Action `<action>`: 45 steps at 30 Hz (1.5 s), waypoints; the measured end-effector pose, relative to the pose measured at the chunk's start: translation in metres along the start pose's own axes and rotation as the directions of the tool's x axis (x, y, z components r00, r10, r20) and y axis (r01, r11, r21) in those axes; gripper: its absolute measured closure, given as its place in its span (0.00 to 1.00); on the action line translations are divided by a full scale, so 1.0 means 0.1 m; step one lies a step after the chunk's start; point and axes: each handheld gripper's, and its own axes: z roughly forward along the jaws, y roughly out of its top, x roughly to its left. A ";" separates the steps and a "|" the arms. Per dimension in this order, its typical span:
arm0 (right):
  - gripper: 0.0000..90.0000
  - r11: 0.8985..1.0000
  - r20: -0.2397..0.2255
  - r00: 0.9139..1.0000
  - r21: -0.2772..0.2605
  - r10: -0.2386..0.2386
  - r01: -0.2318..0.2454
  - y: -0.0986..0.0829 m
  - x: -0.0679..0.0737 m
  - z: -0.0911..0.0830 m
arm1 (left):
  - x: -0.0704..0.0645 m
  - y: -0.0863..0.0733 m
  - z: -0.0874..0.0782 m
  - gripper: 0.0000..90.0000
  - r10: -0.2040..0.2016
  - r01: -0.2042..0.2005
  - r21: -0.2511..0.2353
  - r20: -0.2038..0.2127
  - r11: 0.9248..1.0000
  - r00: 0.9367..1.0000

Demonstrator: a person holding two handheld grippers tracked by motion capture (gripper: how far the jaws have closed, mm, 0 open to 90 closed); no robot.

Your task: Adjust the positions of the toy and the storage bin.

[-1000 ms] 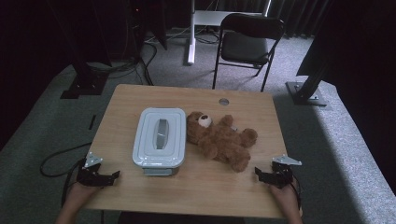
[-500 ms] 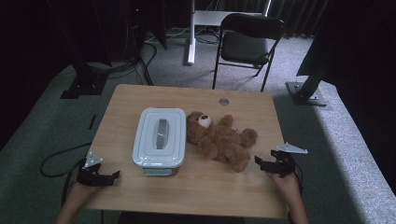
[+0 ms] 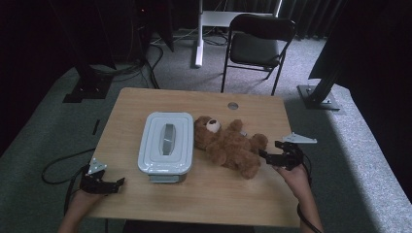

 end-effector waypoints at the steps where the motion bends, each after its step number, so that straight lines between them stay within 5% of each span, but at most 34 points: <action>1: 0.16 1.000 -0.010 1.000 0.001 -0.006 0.006 0.03 0.01 0.01 | 0.00 0.00 0.00 0.01 0.000 0.000 0.000 0.000 1.000 1.000; 16: 0.16 0.995 -0.141 0.987 0.054 -0.080 0.088 0.33 0.20 0.41 | 0.00 0.00 0.00 0.01 0.000 0.000 0.000 0.000 1.000 1.000; 25: 0.16 0.989 -0.207 0.975 0.108 -0.076 0.100 0.45 0.20 0.69 | 0.00 0.00 0.00 0.01 0.000 0.000 0.000 0.000 1.000 1.000; 34: 0.18 0.975 -0.259 0.963 0.183 -0.078 0.128 0.38 0.26 0.95 | 0.00 0.00 0.00 0.01 0.000 0.000 0.000 0.000 1.000 1.000; 45: 0.14 0.964 -0.244 0.963 0.206 -0.115 0.168 0.25 0.39 1.02 | 0.00 0.00 0.00 0.01 -0.001 0.001 0.000 -0.001 1.000 1.000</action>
